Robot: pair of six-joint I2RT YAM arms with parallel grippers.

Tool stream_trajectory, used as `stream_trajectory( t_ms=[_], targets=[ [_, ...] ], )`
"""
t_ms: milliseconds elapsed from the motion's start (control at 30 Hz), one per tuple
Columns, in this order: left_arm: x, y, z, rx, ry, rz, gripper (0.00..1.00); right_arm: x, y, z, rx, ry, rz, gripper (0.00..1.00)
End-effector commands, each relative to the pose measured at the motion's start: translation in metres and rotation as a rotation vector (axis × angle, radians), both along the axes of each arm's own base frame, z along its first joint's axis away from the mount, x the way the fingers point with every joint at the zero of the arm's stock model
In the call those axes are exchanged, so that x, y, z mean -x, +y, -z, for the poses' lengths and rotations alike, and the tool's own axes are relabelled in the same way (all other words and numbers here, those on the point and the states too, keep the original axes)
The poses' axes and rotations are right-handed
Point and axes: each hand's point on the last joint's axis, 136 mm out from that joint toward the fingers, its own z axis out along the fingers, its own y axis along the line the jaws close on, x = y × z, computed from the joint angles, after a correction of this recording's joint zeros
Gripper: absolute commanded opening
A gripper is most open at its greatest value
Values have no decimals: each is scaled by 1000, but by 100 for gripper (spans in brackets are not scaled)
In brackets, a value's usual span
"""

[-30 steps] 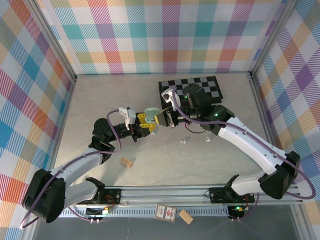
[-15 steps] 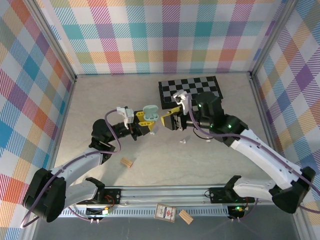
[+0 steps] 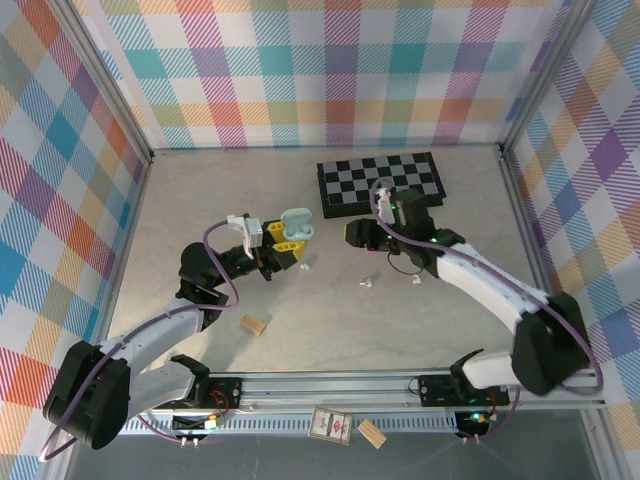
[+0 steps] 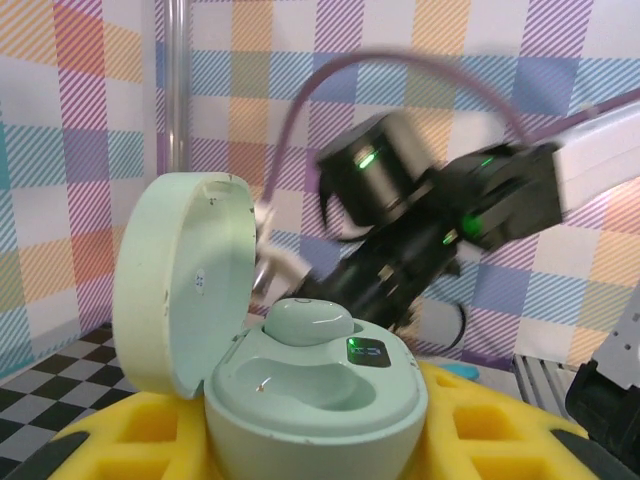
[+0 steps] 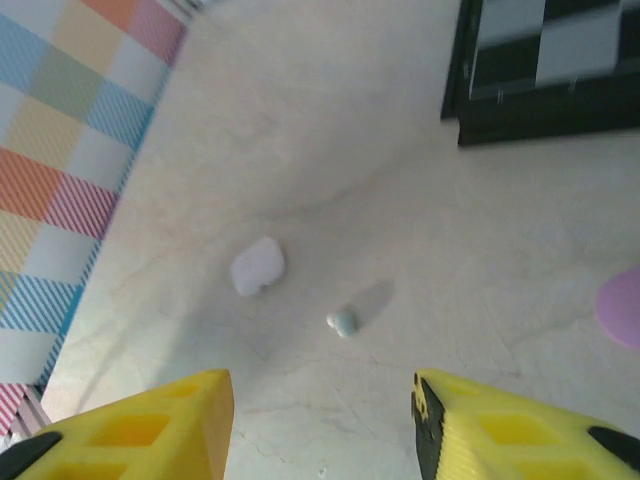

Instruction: Insert the wireless bluetooth earbuds into the charging case

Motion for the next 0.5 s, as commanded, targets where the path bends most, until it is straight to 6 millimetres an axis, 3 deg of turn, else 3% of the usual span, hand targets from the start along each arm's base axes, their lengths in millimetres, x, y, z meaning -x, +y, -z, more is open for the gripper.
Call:
stream_trajectory(
  t_ms=[0, 200, 467],
  targets=[
    [8, 5, -13, 23, -40, 0, 28, -10, 33, 6, -87, 67, -74, 51],
    [10, 6, -13, 14, -40, -1, 28, -20, 79, 55, -55, 204, -177, 52],
    [11, 5, -13, 10, -37, 9, 28, -29, 133, 100, 19, 266, -314, 54]
  ],
)
